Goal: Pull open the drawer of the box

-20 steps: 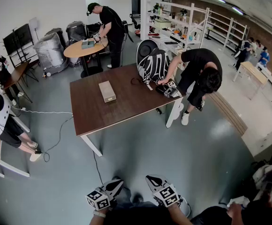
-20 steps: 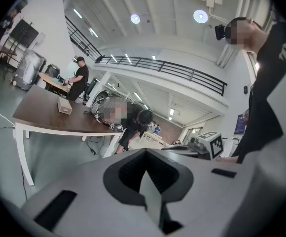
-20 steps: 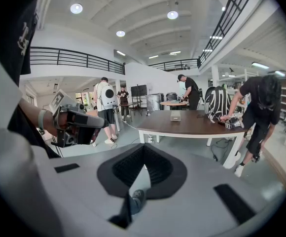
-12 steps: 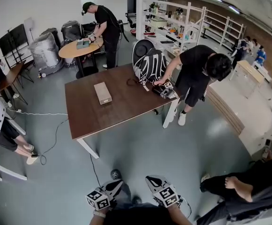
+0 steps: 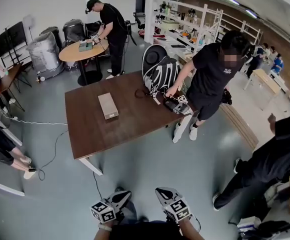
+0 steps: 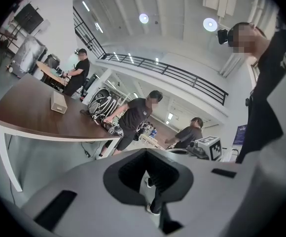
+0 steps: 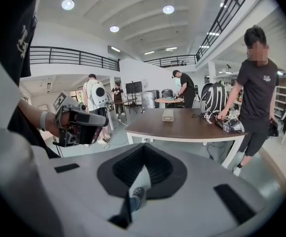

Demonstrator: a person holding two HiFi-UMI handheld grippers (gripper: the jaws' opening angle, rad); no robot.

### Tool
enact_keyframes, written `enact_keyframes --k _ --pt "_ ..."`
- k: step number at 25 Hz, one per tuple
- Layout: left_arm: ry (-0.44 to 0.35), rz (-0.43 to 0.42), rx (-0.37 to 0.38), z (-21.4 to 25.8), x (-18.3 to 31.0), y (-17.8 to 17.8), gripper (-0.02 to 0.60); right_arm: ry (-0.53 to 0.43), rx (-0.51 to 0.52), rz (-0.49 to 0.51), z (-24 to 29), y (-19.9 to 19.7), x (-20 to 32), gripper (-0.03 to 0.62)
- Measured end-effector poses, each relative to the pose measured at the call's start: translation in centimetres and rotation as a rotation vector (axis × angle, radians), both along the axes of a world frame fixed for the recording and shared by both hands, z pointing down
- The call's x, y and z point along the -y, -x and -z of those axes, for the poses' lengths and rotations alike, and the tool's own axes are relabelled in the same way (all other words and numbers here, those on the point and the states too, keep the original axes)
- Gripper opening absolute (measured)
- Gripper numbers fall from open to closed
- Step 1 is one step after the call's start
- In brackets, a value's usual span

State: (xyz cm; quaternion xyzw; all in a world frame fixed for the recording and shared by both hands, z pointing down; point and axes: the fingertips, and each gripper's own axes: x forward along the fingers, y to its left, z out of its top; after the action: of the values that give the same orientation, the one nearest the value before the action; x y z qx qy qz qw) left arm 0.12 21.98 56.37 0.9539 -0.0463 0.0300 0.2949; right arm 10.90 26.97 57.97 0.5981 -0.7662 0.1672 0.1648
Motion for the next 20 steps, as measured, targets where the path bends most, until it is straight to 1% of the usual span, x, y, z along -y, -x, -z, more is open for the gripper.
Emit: enact_keyframes --k 4,8,13,17,20 --pt "0.009 0.000 -0.011 0.1 5.2 -0.6 0.003 -0.002 -0.006 0.017 0.1 -0.7 6.0 -0.012" --pt "0.005 0.005 -0.027 1.7 11.5 0.6 0.002 -0.018 -0.009 0.030 1.9 0.7 13.1 -0.012" --pt "-0.044 0.023 -0.022 3.1 19.1 2.0 0.003 -0.009 -0.030 0.061 2.3 2.0 21.8 -0.012" --pt "-0.065 0.053 -0.012 2.7 24.3 3.9 0.003 -0.011 -0.057 0.070 2.2 2.4 27.7 -0.012" --pt "-0.063 0.097 0.001 2.2 27.8 6.0 0.003 -0.009 -0.068 0.077 2.1 3.0 31.5 -0.012"
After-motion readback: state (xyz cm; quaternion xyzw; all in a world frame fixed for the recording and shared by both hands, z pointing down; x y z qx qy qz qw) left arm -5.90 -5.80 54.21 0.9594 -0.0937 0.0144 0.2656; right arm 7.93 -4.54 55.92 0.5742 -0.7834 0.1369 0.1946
